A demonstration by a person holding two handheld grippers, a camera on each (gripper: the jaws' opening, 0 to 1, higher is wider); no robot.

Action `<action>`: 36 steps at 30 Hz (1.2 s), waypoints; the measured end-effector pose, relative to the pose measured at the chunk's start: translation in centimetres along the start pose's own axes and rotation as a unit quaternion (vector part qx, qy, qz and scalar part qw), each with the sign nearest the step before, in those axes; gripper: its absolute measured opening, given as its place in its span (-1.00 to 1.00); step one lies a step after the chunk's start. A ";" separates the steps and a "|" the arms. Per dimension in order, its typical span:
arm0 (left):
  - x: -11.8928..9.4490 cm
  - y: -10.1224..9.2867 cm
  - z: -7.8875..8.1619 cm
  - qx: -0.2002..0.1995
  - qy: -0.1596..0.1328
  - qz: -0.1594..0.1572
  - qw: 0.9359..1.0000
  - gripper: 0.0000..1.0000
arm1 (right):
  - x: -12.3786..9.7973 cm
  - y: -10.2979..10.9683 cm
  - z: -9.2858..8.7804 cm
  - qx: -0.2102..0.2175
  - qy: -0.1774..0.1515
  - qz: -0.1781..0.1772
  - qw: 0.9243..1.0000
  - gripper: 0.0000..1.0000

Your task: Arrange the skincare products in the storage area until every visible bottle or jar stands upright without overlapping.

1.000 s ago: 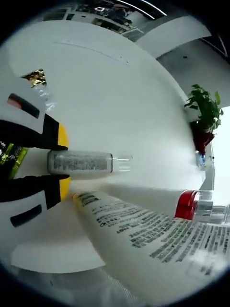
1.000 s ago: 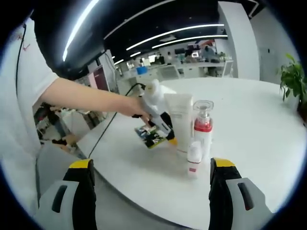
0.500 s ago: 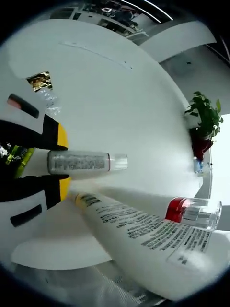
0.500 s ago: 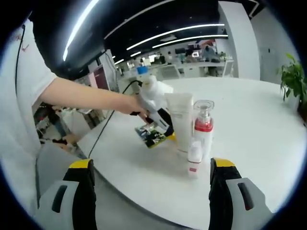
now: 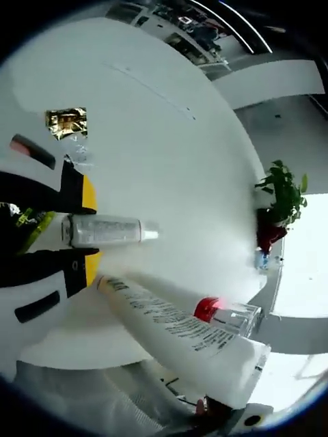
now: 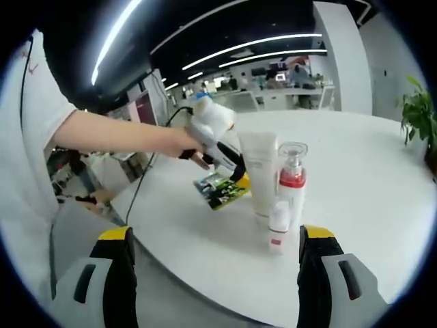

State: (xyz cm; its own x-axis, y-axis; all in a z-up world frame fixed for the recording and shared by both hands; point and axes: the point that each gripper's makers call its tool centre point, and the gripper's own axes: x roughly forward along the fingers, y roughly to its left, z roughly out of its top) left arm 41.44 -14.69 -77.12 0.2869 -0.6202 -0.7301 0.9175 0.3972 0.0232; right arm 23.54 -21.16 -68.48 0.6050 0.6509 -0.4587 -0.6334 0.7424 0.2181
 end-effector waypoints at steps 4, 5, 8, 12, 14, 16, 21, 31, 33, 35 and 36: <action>-0.8 0.8 -0.1 -0.011 -0.009 0.008 1.000 -0.51 | 0.0 0.0 0.0 -0.002 0.000 0.001 1.000 0.99; -1.2 0.7 -0.1 -0.014 -0.011 0.010 1.000 -0.51 | 0.0 0.1 0.0 -0.003 0.000 0.002 1.000 0.99; -1.9 0.3 0.0 -0.017 -0.011 0.015 1.000 -0.51 | 0.1 0.2 0.0 -0.005 0.000 0.003 1.000 0.99; -2.0 0.9 -0.9 -0.021 -0.006 0.020 1.000 -0.51 | 0.1 0.2 -0.1 -0.010 0.003 0.005 1.000 0.99; -2.1 0.5 -1.3 -0.022 -0.003 0.023 0.999 -0.51 | 0.1 0.2 -0.1 -0.011 0.003 0.005 1.000 0.99; -2.0 0.4 -1.7 -0.026 0.001 0.024 0.999 -0.51 | 0.1 0.1 -0.1 -0.011 0.003 0.005 1.000 0.99; -2.4 -1.3 -3.6 -0.027 0.020 0.021 0.999 -0.50 | 0.2 0.2 -0.2 -0.014 0.004 0.006 1.000 0.99; -2.9 -4.0 -8.0 -0.012 0.082 0.017 0.996 -0.50 | 0.3 0.2 -0.3 -0.015 0.004 0.008 1.000 0.99; -3.0 -4.2 -8.4 -0.014 0.088 0.016 0.996 -0.50 | 0.3 0.2 -0.4 -0.015 0.005 0.008 1.000 0.99; -3.4 -4.6 -8.9 -0.012 0.093 0.015 0.995 -0.50 | 0.3 0.2 -0.3 -0.015 0.005 0.009 1.000 0.99; -3.5 -4.8 -9.2 -0.007 0.101 0.014 0.995 -0.50 | 0.3 0.2 -0.3 -0.015 0.004 0.009 1.000 0.99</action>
State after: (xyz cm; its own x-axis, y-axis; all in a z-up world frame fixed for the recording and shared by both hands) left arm 33.51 -8.15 -80.98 0.2504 -0.4603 -0.8517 0.9054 0.4229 0.0376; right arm 23.45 -20.85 -68.85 0.5890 0.6628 -0.4623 -0.6590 0.7251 0.1999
